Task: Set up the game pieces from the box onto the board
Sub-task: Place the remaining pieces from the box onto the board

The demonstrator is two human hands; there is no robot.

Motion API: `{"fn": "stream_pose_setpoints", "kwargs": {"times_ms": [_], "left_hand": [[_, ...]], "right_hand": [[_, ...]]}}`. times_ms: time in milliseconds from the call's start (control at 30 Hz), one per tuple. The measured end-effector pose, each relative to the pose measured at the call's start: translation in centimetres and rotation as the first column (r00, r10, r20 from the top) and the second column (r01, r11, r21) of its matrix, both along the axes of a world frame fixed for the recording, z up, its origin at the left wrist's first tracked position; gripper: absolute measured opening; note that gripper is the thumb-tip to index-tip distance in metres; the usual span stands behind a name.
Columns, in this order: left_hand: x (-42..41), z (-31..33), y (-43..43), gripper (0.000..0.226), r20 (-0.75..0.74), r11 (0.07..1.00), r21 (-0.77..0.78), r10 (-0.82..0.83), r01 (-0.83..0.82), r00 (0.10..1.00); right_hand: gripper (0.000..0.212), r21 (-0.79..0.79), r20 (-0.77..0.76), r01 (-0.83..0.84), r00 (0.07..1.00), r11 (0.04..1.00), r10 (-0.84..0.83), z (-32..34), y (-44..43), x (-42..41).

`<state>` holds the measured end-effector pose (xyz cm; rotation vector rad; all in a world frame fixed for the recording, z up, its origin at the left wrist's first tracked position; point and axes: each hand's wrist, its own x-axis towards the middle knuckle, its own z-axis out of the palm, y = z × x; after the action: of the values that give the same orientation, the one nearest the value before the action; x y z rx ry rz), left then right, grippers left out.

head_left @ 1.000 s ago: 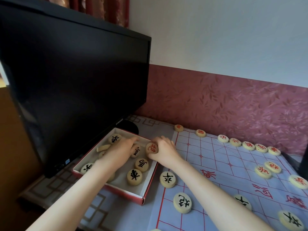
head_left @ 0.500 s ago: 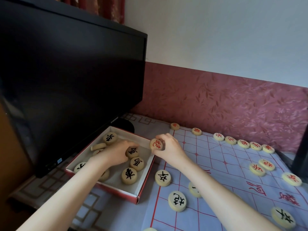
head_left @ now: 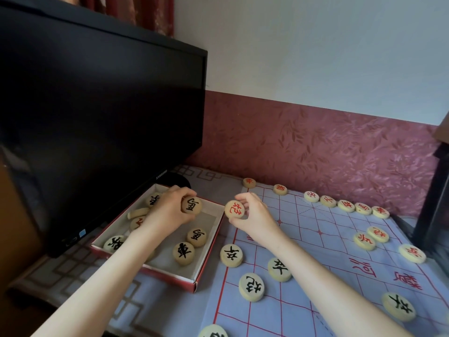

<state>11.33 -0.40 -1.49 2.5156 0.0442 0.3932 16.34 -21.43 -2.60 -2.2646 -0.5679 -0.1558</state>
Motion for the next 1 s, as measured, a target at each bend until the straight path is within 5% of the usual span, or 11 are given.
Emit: {"fn": "stream_pose_setpoints", "kwargs": {"times_ms": [333,1000], "left_hand": [[0.2,0.9,-3.1,0.053,0.052,0.984,-0.15,-0.085,0.092,0.995],[2.8,0.7,-8.5,0.053,-0.01,0.97,-0.178,-0.168,0.164,0.986]], "right_hand": [[0.043,0.006,0.001,0.045,0.999,0.999,-0.045,0.7,-3.4,-0.8],[0.05,0.003,-0.151,0.217,0.965,0.976,-0.214,0.1,-12.3,0.9]]}}
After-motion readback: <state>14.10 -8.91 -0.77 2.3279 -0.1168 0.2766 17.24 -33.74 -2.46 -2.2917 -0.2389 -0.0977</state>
